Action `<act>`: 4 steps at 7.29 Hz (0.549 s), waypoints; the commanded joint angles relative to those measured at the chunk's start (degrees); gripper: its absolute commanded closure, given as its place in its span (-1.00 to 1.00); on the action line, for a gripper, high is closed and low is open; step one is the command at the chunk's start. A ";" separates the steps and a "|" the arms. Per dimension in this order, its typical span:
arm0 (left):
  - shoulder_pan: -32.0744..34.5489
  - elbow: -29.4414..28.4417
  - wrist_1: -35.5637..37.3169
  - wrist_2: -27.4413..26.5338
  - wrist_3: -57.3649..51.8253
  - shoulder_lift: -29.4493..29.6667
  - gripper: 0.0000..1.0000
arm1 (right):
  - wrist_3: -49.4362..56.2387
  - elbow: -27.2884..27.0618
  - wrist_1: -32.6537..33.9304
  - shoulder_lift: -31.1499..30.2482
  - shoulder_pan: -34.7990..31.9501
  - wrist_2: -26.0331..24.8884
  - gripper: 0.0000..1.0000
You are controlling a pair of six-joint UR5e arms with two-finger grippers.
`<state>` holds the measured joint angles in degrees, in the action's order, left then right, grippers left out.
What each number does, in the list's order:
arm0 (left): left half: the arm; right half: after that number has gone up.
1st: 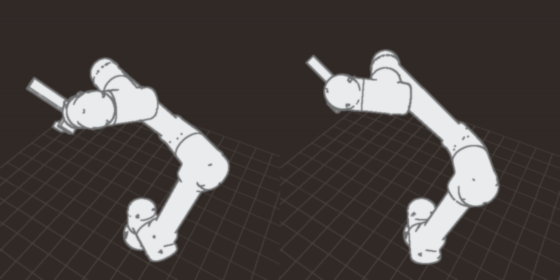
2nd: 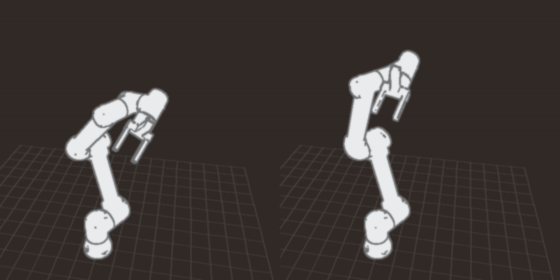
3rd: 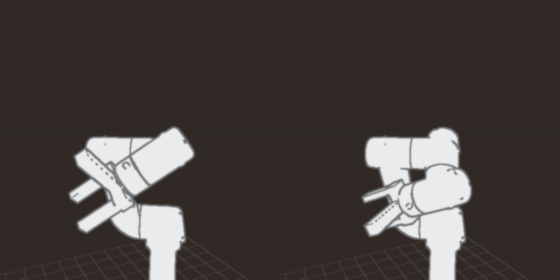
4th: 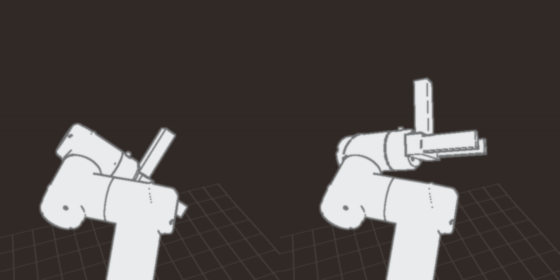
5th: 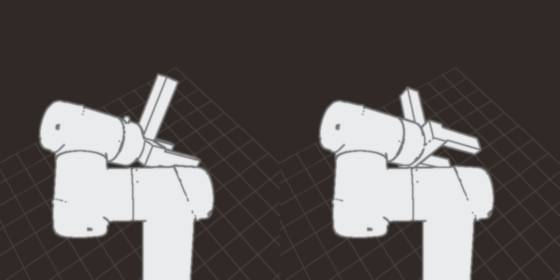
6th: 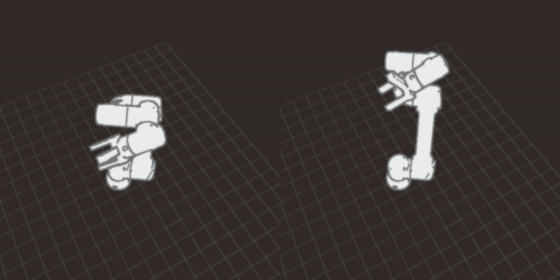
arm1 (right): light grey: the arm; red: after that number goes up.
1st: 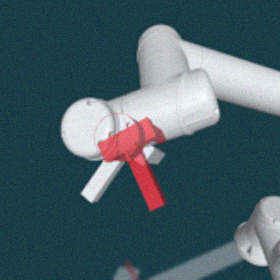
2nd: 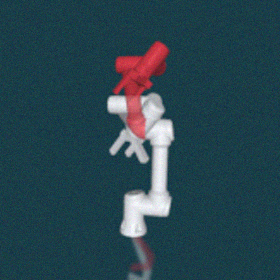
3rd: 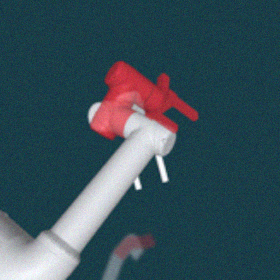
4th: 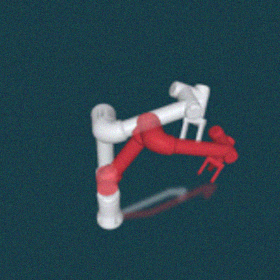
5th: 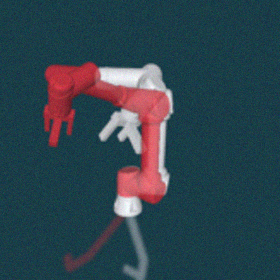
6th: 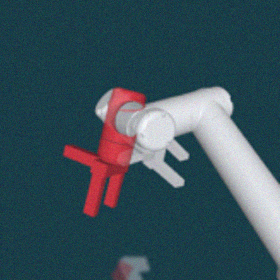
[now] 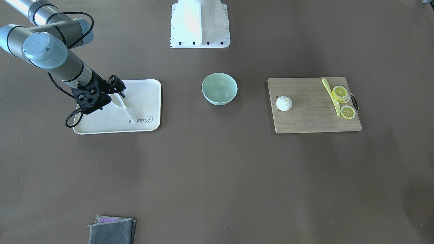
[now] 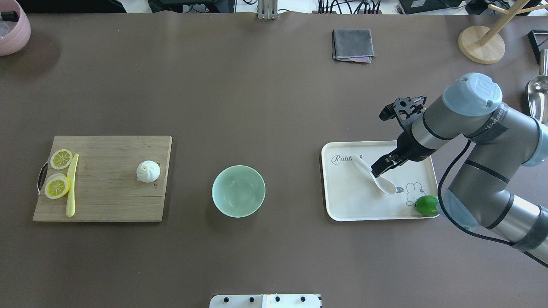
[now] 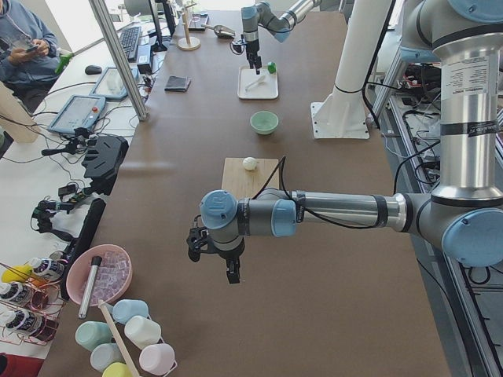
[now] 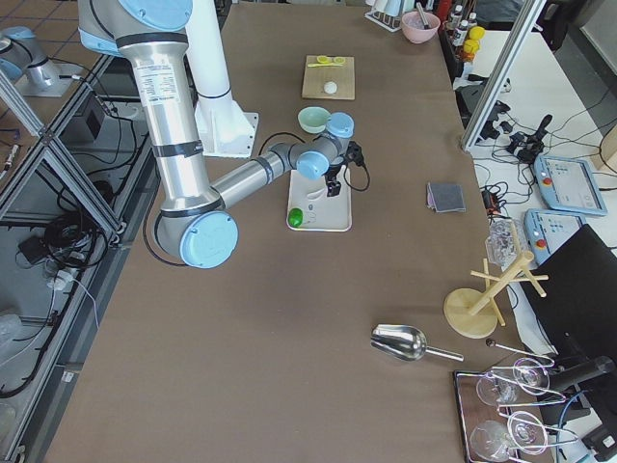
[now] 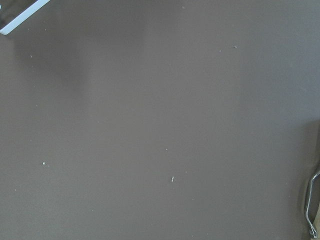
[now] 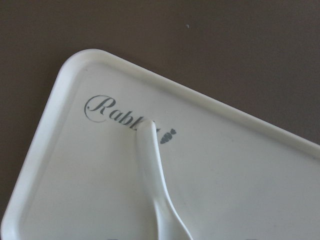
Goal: Put spoon and bun in bowl
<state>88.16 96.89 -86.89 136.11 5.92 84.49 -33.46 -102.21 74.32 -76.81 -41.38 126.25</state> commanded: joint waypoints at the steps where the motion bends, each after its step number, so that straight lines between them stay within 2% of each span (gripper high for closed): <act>1: -0.01 0.14 -0.03 -0.06 0.15 0.58 -0.96 | -0.03 0.26 -0.05 0.44 3.31 -4.42 -0.58; 4: -0.01 -0.03 -0.03 -0.06 0.23 1.20 -0.96 | 0.41 1.49 -0.05 1.14 4.81 -5.48 -0.57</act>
<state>88.16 96.93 -86.89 136.06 6.11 85.53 -33.24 -101.20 74.27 -76.05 -37.08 121.37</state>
